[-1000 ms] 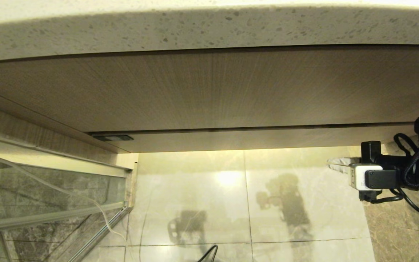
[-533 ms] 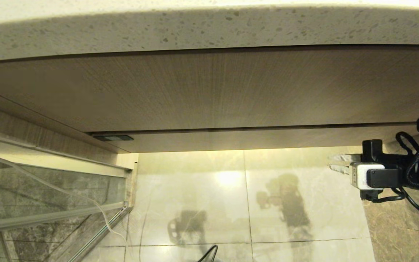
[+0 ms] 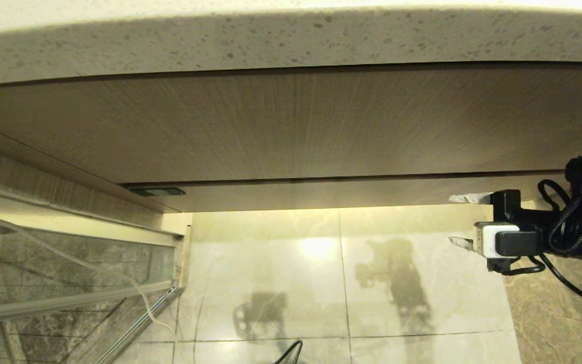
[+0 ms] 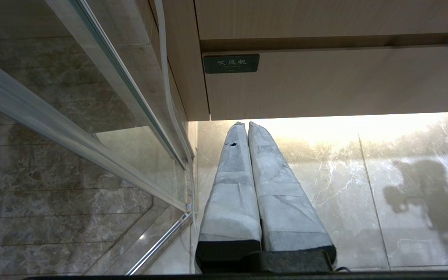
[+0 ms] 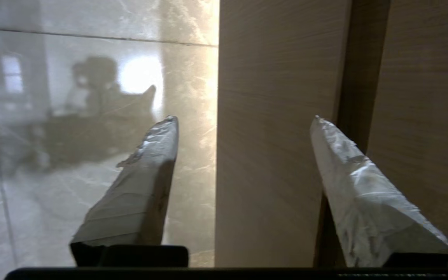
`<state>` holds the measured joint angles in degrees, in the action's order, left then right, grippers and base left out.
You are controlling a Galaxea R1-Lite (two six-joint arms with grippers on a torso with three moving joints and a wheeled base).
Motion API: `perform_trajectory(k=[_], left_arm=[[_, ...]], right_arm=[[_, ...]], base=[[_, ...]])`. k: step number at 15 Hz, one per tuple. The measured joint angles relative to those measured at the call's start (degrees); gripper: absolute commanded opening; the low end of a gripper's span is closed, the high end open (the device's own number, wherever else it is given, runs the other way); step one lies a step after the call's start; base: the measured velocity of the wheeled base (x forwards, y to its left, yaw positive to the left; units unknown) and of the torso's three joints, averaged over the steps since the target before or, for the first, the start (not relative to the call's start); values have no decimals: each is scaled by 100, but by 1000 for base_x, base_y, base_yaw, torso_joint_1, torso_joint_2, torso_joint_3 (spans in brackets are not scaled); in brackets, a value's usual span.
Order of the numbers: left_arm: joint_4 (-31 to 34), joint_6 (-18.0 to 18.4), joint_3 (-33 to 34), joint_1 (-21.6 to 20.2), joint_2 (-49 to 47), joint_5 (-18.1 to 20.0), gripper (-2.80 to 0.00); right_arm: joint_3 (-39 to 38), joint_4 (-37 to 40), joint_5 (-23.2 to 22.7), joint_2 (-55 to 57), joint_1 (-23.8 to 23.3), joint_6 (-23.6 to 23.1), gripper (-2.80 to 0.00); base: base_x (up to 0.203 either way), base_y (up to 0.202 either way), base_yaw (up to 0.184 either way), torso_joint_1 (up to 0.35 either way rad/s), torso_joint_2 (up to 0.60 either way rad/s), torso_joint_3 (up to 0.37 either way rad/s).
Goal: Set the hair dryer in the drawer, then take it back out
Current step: Pull open the drawer
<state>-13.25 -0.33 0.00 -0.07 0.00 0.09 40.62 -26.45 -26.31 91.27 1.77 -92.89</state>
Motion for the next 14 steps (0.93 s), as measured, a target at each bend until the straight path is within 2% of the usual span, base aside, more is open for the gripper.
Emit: perform_trajectory(k=[3,14], left_arm=[[0,2,0,0,0,1,-280],[-2,2,0,0,0,1,-280]], right_arm=[[26,-497,238,207,105,12,0],[560,-844,305,950,131,140,0]], base=[[0,0,0,0,0,0],[0,0,0,0,0,0]])
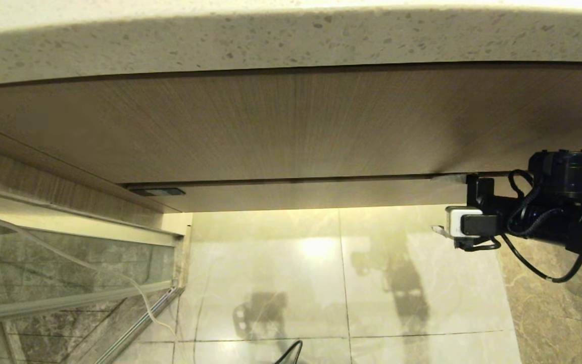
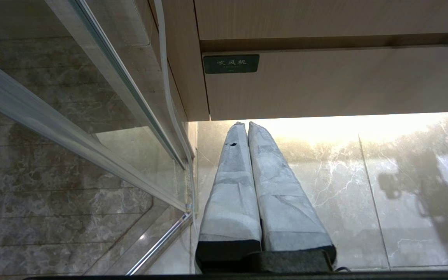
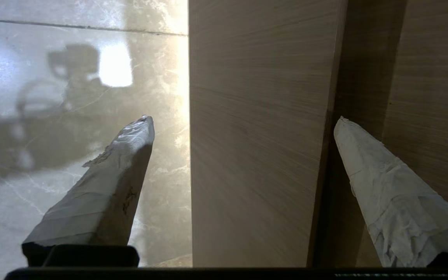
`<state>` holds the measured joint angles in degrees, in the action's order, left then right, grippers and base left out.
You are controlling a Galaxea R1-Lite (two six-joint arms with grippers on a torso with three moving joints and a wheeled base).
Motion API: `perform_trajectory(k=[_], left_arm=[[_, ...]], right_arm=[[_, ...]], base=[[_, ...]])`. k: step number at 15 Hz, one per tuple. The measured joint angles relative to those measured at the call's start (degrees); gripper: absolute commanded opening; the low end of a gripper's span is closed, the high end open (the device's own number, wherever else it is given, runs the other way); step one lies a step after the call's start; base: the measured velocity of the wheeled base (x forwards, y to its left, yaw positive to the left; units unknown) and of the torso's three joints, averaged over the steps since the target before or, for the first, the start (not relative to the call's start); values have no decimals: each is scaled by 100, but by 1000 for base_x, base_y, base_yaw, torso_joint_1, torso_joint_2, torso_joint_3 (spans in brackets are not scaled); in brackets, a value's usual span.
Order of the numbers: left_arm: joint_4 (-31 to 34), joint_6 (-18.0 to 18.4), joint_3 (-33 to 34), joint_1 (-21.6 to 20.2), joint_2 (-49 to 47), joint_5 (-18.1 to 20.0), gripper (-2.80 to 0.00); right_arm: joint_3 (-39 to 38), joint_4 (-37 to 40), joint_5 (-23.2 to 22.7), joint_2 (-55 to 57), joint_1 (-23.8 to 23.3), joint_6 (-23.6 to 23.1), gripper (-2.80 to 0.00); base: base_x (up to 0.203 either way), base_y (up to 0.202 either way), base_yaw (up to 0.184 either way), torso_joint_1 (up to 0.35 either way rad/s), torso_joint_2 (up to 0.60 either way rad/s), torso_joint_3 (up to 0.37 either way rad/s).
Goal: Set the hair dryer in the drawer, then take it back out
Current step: Pull open the drawer
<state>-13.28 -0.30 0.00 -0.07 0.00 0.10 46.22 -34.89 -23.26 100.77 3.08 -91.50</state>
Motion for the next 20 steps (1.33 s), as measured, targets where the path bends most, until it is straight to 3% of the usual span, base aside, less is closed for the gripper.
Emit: perform_trajectory(k=[20], left_arm=[[2,-2,0,0,0,0,-280]], right_arm=[[34,-1172,-35,700,-11,43,0]], base=[[0,0,0,0,0,0]])
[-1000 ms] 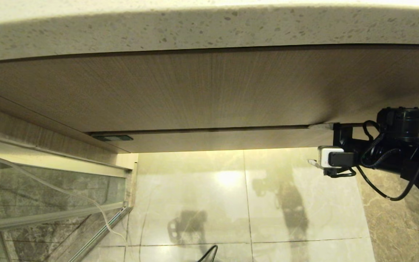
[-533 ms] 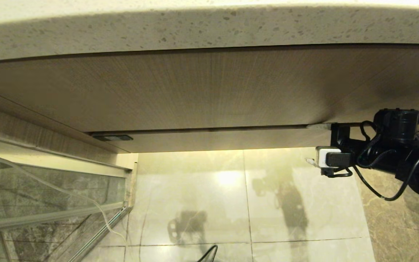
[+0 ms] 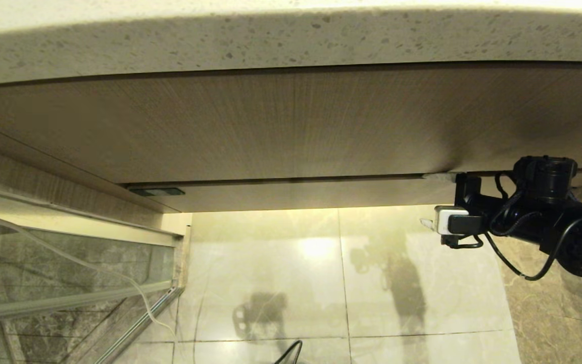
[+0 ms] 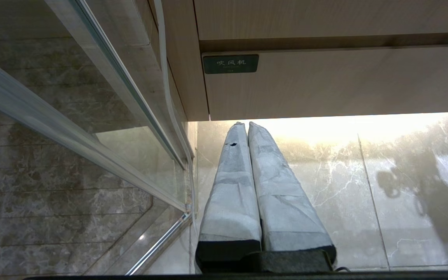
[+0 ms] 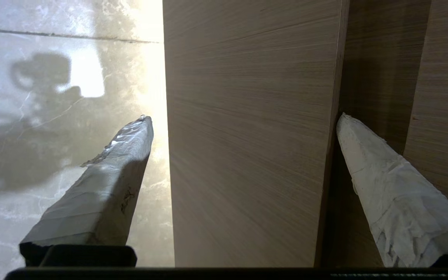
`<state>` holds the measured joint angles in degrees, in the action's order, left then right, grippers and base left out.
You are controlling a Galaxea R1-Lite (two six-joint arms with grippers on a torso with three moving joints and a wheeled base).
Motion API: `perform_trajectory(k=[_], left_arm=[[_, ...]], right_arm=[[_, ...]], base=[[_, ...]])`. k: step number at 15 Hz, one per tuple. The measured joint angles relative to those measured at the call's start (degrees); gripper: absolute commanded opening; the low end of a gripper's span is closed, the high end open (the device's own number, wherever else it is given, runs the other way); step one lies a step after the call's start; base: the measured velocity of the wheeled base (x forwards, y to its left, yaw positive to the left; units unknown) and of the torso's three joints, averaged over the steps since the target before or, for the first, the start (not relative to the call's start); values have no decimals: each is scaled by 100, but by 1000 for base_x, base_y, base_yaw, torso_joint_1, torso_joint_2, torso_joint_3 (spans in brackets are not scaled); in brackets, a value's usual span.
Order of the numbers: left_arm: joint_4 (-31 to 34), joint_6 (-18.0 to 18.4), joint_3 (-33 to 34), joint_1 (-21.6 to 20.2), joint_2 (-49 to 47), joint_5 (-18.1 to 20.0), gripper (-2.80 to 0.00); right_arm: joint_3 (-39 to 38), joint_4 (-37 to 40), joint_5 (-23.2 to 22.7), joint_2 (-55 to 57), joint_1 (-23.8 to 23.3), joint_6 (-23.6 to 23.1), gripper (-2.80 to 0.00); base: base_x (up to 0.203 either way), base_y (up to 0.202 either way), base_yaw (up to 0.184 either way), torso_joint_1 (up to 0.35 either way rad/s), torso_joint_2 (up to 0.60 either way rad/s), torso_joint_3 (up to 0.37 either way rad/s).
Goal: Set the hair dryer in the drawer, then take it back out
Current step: Pull open the drawer
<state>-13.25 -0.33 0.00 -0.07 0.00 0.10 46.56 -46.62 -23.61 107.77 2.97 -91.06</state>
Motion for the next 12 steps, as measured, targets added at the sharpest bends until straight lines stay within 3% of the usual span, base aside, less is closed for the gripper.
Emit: perform_trajectory(k=[5,12], left_arm=[[0,2,0,0,0,0,-280],[-4,0,0,-4,0,0,-280]], right_arm=[[-338,-56,104,20,-110,-152,0],[-675,576,357,-21,-130,-286,0]], base=[[0,0,0,0,0,0],[0,0,0,0,0,0]])
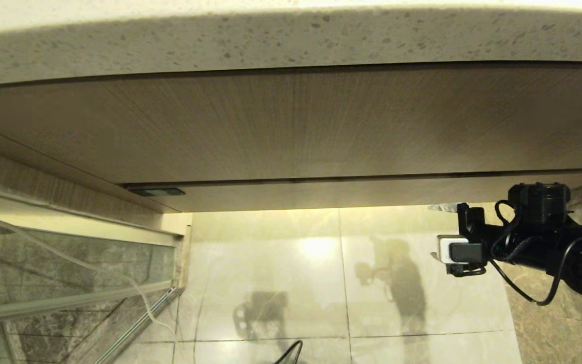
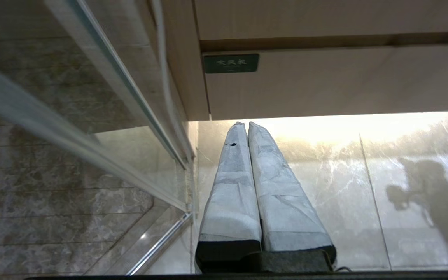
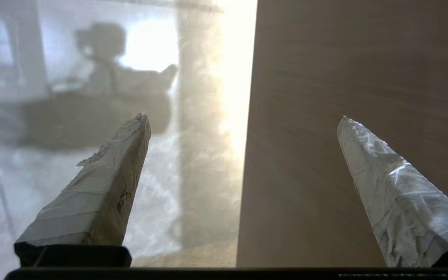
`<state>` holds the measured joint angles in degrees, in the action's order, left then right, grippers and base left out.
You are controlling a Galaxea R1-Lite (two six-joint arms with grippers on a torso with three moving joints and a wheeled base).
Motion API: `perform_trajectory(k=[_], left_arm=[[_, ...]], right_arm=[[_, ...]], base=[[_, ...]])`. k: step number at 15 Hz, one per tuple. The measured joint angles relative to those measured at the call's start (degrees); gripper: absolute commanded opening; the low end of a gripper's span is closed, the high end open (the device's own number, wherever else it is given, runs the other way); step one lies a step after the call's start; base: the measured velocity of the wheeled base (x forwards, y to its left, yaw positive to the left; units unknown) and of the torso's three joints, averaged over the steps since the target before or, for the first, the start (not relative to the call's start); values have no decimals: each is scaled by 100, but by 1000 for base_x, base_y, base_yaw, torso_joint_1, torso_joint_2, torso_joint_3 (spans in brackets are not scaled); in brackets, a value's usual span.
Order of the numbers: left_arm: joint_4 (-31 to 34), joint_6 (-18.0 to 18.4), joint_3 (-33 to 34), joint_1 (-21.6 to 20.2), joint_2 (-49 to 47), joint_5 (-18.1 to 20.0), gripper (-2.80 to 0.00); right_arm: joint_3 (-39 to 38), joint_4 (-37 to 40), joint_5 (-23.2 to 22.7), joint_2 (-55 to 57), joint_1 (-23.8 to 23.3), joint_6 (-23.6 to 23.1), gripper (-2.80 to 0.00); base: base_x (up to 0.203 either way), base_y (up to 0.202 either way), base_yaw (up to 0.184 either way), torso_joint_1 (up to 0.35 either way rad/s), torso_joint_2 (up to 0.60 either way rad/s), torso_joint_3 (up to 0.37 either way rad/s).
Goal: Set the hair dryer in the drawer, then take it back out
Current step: Pull open the drawer
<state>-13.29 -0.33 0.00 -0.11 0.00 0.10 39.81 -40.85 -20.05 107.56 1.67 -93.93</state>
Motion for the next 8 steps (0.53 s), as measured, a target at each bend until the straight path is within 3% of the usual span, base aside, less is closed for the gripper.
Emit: perform_trajectory(k=[5,8], left_arm=[[2,2,0,4,0,0,-280],[4,2,0,7,0,0,-280]], right_arm=[[193,259,109,-333,-10,104,0],[31,127,95,-561,12,498,0]], base=[[0,0,0,0,0,0],[0,0,0,0,0,0]])
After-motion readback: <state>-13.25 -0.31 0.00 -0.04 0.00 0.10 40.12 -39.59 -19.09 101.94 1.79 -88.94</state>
